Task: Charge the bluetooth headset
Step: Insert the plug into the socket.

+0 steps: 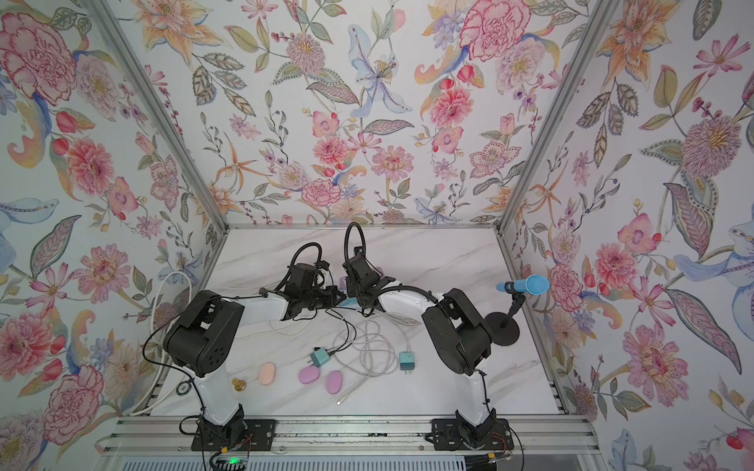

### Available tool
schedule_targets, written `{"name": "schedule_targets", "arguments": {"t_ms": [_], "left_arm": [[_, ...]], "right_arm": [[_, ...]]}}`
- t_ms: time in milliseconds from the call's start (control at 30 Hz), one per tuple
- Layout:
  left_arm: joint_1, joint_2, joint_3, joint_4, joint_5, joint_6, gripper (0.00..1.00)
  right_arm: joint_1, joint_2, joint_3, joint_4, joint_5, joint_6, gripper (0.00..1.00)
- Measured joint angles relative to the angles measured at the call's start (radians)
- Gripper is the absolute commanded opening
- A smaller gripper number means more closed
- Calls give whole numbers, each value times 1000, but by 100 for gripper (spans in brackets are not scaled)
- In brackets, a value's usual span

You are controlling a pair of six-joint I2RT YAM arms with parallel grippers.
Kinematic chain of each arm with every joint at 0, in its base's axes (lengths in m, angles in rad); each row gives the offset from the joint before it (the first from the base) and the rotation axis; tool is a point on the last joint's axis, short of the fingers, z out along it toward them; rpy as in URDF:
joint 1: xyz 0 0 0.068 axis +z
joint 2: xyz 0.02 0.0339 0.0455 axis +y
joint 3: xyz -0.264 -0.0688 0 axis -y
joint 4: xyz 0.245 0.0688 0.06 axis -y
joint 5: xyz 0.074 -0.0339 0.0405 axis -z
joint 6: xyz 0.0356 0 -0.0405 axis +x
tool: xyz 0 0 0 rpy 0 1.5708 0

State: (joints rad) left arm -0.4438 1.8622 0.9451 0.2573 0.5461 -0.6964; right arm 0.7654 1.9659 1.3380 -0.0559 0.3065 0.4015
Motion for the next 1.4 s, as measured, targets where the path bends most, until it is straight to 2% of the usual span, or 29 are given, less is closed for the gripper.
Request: {"name": "schedule_targets", "arguments": {"t_ms": [467, 733, 800, 900, 1133, 1400], "left_arm": [[1, 10, 0, 23, 9, 0, 0], [1, 27, 3, 50, 31, -1, 0], [0, 39, 14, 60, 36, -2, 0], [-4, 60, 42, 63, 45, -5, 0], [-13, 87, 68, 72, 51, -19, 0], [2, 83, 68, 65, 43, -22, 0]], "right_arm": [[49, -1, -104, 152, 118, 7, 0], [30, -6, -123, 185, 95, 16, 0], [12, -9, -122, 189, 61, 15, 8], [-8, -13, -122, 191, 10, 8, 30], [-1, -20, -93, 125, -9, -12, 37], [49, 25, -59, -30, 23, 0, 58]]}}
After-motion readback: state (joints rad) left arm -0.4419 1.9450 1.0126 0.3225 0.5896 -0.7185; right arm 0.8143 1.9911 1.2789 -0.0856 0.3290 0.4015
